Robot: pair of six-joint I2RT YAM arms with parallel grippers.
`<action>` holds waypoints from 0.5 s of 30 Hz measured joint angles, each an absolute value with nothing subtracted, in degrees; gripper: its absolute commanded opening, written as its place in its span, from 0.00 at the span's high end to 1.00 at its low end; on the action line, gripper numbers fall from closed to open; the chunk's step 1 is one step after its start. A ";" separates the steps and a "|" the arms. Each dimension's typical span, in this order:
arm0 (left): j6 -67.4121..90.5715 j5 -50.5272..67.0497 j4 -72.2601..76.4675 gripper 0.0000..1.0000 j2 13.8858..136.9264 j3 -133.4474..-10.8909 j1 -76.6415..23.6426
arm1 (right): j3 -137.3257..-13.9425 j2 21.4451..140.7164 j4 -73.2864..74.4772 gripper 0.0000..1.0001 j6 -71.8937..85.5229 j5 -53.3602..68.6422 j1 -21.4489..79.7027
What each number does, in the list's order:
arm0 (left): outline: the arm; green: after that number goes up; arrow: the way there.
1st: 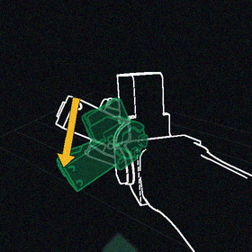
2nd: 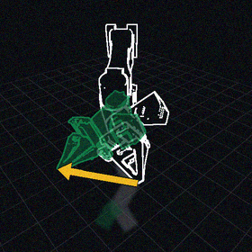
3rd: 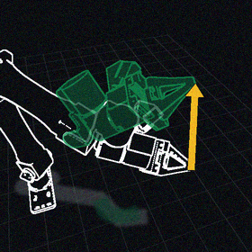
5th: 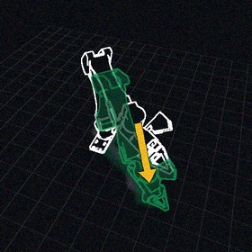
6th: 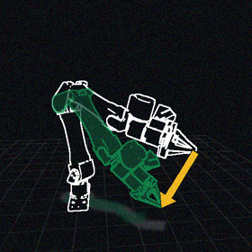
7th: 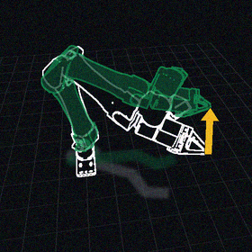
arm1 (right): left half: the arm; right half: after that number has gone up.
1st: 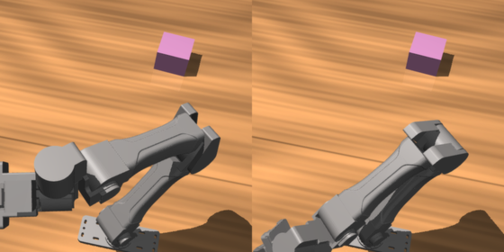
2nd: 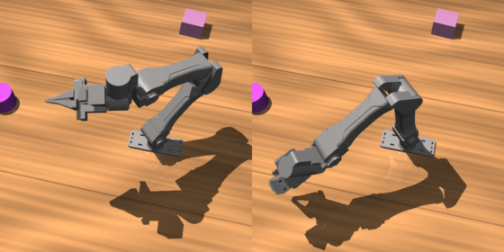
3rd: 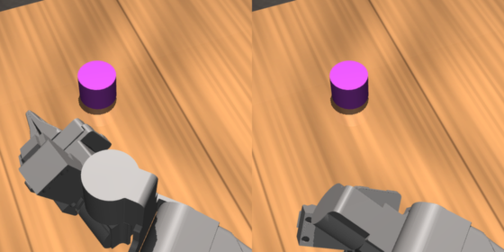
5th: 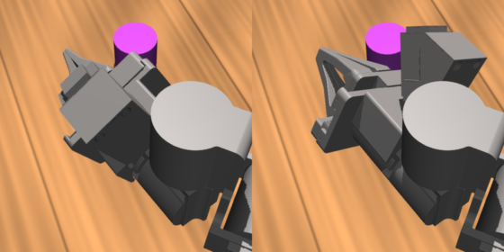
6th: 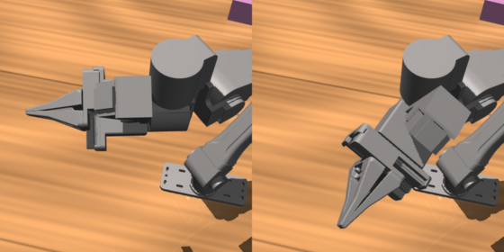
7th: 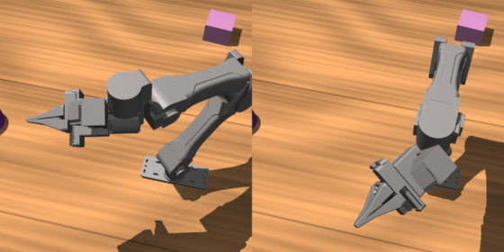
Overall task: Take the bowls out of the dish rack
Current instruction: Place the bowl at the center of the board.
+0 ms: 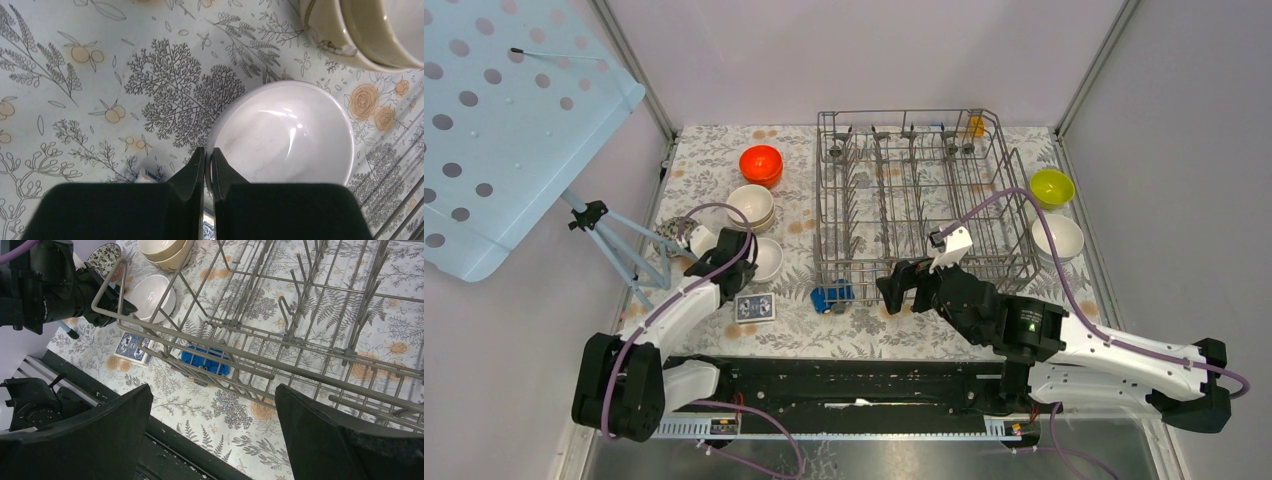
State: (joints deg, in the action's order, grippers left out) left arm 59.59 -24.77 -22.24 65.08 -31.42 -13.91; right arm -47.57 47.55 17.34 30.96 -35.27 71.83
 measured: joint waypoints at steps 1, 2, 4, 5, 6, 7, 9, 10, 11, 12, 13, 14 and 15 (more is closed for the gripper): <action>59.51 -24.95 -22.31 1.00 65.54 -31.86 -13.82 | -47.57 47.51 17.34 0.00 30.96 -35.27 71.83; 59.29 -25.21 -22.22 1.00 65.98 -32.29 -13.72 | -47.57 47.42 17.34 0.00 30.96 -35.27 71.83; 58.78 -25.61 -22.11 1.00 66.57 -32.67 -13.54 | -47.55 47.33 17.32 0.00 30.96 -35.27 71.83; 58.61 -25.76 -21.93 1.00 66.98 -32.69 -13.37 | -47.55 47.33 17.32 0.00 30.96 -35.27 71.83; 58.48 -25.74 -21.76 1.00 67.46 -32.69 -13.15 | -47.48 47.33 17.32 0.00 30.96 -35.27 71.83; 58.48 -25.74 -21.45 1.00 68.01 -32.69 -12.88 | -47.42 47.33 17.32 0.00 30.96 -35.27 71.83; 58.48 -25.74 -20.56 1.00 68.58 -32.69 -12.45 | -47.33 47.33 17.37 0.00 30.94 -35.27 71.83; 58.48 -25.71 -20.27 1.00 68.66 -32.69 -12.32 | -47.33 47.33 17.34 0.00 30.96 -35.27 71.83; 58.48 -25.71 -19.99 1.00 68.73 -32.69 -12.21 | -47.33 47.33 17.34 0.00 30.94 -35.27 71.83; 58.46 -25.71 -19.79 0.99 68.73 -32.69 -12.14 | -47.33 47.33 17.34 0.00 30.96 -35.27 71.83; 58.46 -25.71 -19.73 0.96 68.73 -32.69 -12.10 | -47.33 47.33 17.34 0.00 30.94 -35.27 71.83; 58.46 -25.71 -19.73 0.92 68.73 -32.69 -12.05 | -47.33 47.33 17.34 0.00 30.94 -35.27 71.83; 58.46 -25.69 -19.70 0.87 68.73 -32.69 -12.05 | -47.33 47.33 17.34 0.00 30.96 -35.27 71.83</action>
State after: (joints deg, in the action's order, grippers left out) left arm 58.46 -25.69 -19.70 68.73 -32.69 -12.05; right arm -47.33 47.33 17.34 30.96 -35.27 71.83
